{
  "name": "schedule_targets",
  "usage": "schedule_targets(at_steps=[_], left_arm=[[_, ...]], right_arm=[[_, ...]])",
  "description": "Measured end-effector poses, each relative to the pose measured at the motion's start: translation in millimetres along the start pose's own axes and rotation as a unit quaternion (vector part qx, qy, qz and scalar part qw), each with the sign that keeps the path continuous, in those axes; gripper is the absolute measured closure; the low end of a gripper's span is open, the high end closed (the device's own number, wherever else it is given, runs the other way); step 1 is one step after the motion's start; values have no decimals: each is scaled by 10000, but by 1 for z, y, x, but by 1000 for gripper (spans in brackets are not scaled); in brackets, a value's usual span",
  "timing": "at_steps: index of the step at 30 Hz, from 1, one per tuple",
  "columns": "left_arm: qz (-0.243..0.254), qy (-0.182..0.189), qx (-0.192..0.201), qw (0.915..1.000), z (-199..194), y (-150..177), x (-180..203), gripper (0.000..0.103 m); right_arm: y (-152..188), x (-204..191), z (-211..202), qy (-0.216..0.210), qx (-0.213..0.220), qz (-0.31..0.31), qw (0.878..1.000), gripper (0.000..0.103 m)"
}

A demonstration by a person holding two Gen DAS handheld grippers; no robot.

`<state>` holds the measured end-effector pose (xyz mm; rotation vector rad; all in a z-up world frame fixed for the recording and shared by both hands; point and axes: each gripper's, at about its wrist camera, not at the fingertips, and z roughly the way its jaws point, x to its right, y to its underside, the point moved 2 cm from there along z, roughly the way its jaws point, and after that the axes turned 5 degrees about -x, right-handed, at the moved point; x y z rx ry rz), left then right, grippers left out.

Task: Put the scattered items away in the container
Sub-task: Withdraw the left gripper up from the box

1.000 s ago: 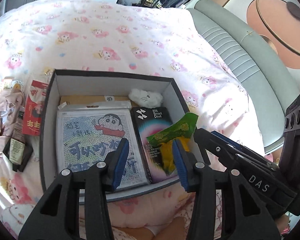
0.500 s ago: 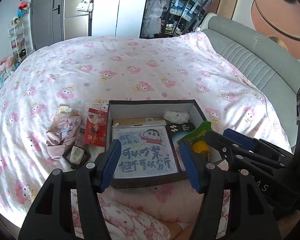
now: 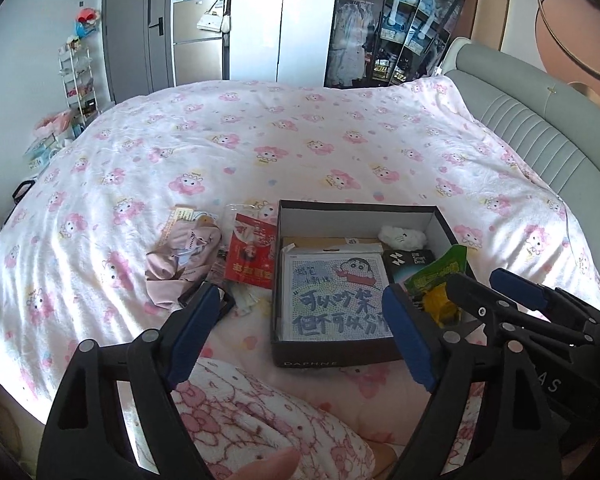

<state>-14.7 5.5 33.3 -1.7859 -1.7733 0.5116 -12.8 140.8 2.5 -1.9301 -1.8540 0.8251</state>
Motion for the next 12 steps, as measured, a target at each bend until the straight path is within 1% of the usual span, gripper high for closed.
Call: schedule_targets(at_steps=[1, 3, 5, 8, 9, 12], left_arm=[[-48, 39, -26, 10000, 2, 0, -1, 14], [-138, 15, -81, 9999, 7, 2, -3, 7], [-186, 99, -133, 9997, 10, 3, -4, 6], [-264, 469, -204, 9983, 11, 5, -4, 2], [-278, 535, -214, 9980, 12, 5, -3, 2], [-193, 482, -210, 9984, 13, 7, 2, 1]], right_arm=[[1, 3, 0, 43, 13, 29, 10000, 43], [2, 8, 1, 91, -26, 107, 9999, 42], [3, 11, 2, 137, -59, 150, 9998, 42], [5, 15, 1, 123, -38, 182, 9998, 42], [6, 16, 1, 92, -45, 185, 9998, 41], [8, 20, 0, -2, -79, 213, 9997, 41]])
